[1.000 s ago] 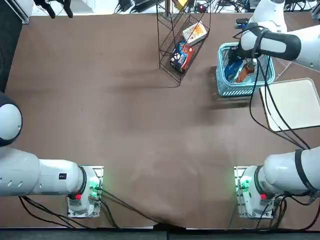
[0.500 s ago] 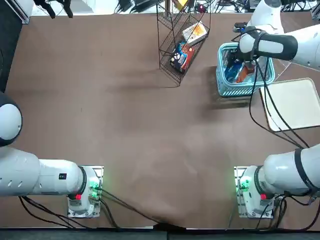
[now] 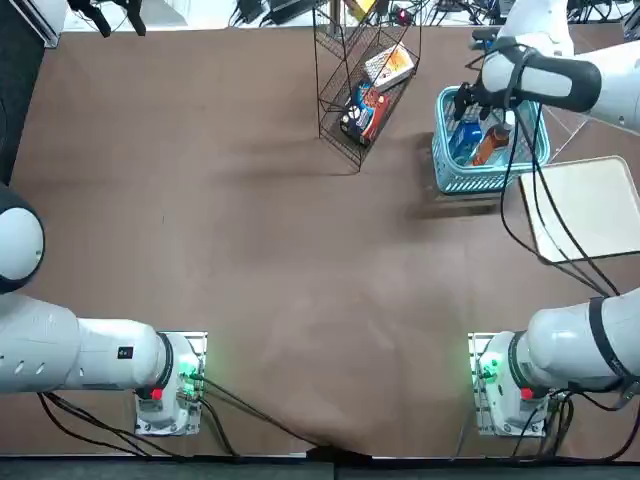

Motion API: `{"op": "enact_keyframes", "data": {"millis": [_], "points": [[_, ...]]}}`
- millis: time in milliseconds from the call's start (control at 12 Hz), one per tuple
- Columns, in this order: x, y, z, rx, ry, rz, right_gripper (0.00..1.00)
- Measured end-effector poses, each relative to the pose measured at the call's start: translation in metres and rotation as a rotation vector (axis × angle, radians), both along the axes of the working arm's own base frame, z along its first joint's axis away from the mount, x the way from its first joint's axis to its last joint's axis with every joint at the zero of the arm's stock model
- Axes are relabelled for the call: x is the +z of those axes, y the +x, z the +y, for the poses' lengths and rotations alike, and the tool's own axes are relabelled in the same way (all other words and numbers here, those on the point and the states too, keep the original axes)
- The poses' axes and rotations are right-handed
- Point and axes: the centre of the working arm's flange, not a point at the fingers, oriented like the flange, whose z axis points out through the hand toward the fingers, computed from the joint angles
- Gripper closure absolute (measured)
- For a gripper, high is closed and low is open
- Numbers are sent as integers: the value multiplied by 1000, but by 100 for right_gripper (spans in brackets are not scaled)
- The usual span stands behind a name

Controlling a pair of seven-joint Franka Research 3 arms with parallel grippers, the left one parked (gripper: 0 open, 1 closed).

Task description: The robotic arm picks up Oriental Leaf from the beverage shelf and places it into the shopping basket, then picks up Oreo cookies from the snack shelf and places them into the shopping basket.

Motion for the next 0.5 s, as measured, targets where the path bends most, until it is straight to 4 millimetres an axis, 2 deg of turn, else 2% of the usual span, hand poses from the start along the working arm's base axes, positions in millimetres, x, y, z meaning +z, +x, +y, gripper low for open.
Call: {"op": "enact_keyframes", "data": {"millis": [83, 167, 250, 500], "points": [[9, 4, 0, 0, -2, 5, 0], [34, 12, 1, 1, -8, 21, 0], [48, 15, 1, 1, -11, 30, 0], [92, 17, 2, 3, -25, 50, 0]]}}
